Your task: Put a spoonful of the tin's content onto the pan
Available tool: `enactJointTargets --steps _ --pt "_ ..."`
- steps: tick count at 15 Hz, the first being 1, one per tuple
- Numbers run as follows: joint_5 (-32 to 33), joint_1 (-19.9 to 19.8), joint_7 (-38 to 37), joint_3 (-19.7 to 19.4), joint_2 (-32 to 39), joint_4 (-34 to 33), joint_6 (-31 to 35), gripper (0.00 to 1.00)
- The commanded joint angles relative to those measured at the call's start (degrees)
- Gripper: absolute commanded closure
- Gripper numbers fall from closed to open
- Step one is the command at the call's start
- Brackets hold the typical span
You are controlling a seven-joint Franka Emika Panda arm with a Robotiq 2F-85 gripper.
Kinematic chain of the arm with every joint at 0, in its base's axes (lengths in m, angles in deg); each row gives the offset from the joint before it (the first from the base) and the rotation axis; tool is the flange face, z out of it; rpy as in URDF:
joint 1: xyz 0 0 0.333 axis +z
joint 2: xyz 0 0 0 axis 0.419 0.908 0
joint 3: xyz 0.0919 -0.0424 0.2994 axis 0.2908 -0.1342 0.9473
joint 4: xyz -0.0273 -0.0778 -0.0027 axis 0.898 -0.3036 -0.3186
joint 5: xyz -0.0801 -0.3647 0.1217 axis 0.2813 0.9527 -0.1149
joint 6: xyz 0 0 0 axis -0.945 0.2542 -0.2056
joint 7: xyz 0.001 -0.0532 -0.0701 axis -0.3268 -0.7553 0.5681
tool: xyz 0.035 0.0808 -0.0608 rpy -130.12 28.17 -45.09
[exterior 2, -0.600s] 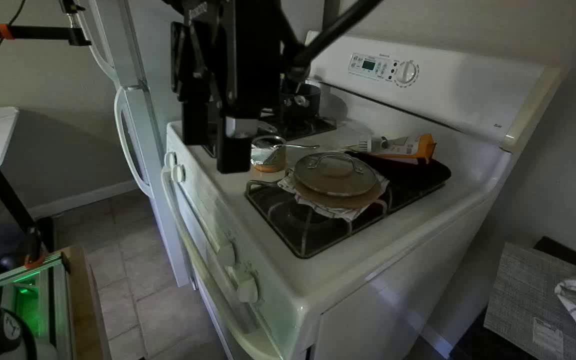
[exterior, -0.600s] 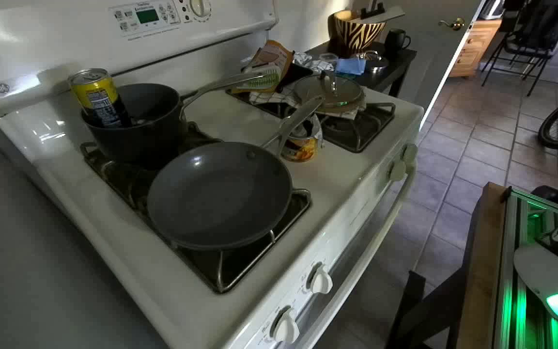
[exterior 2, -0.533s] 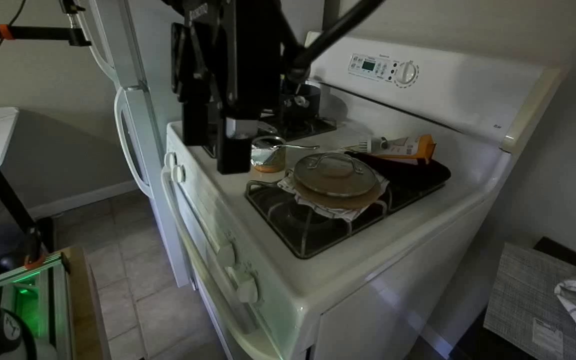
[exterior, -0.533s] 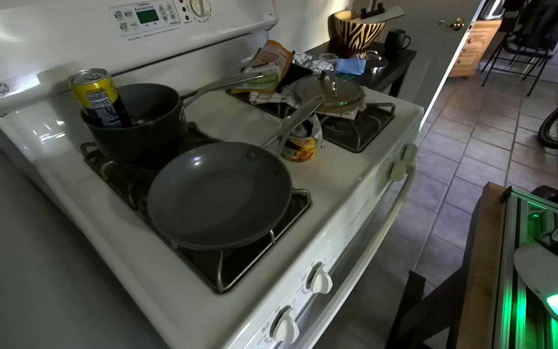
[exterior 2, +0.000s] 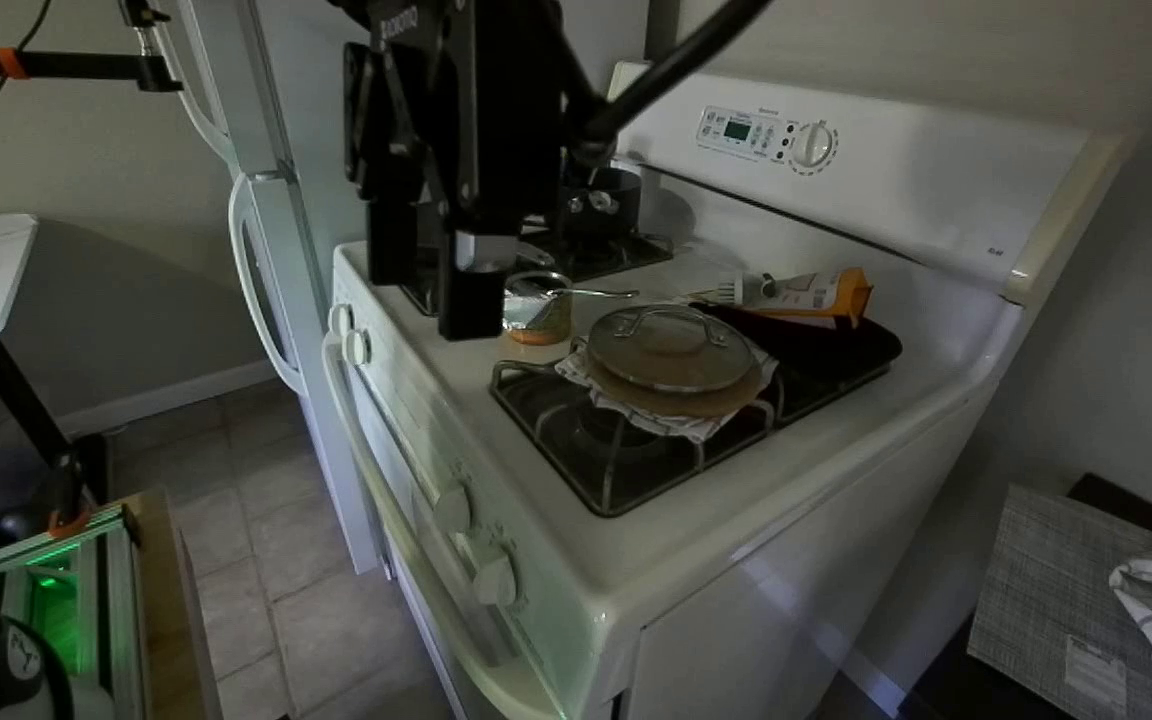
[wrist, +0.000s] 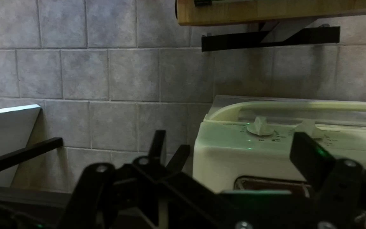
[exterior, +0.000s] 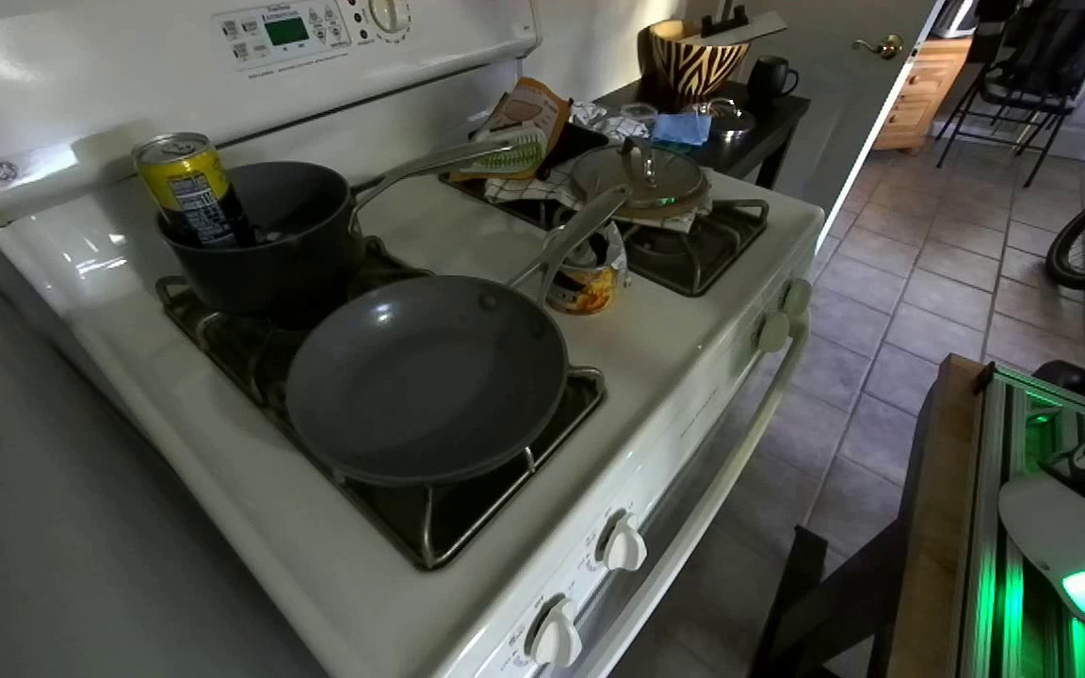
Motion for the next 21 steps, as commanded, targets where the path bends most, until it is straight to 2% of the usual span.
enactJointTargets --steps 1,5,8,10,12,13,15,18,19,20,21 --pt "-5.53 4.32 -1.65 0.01 1.64 -0.44 2.6 0.0" --pt "-14.06 9.22 -3.28 2.18 7.34 -2.03 12.37 0.0" --pt "-16.31 11.65 -3.12 4.45 13.57 -4.63 23.25 0.0" --pt "-16.22 12.42 -3.89 6.1 19.21 -7.83 27.9 0.0" --pt "-15.29 12.2 -5.77 7.32 23.74 -11.48 27.53 0.0" --pt "-15.17 12.0 -4.3 7.03 18.81 -7.2 27.73 0.0" --pt "-15.13 12.03 -4.87 7.61 22.77 -10.18 27.73 0.0" --pt "-15.12 11.91 -4.88 7.59 24.14 -11.42 27.82 0.0" --pt "-18.95 12.36 -4.41 7.08 24.04 -10.24 30.89 0.0" --pt "-18.78 12.36 -5.82 7.51 24.41 -9.61 33.36 0.0" --pt "-22.09 13.02 -5.26 7.52 25.49 -9.4 36.6 0.0"
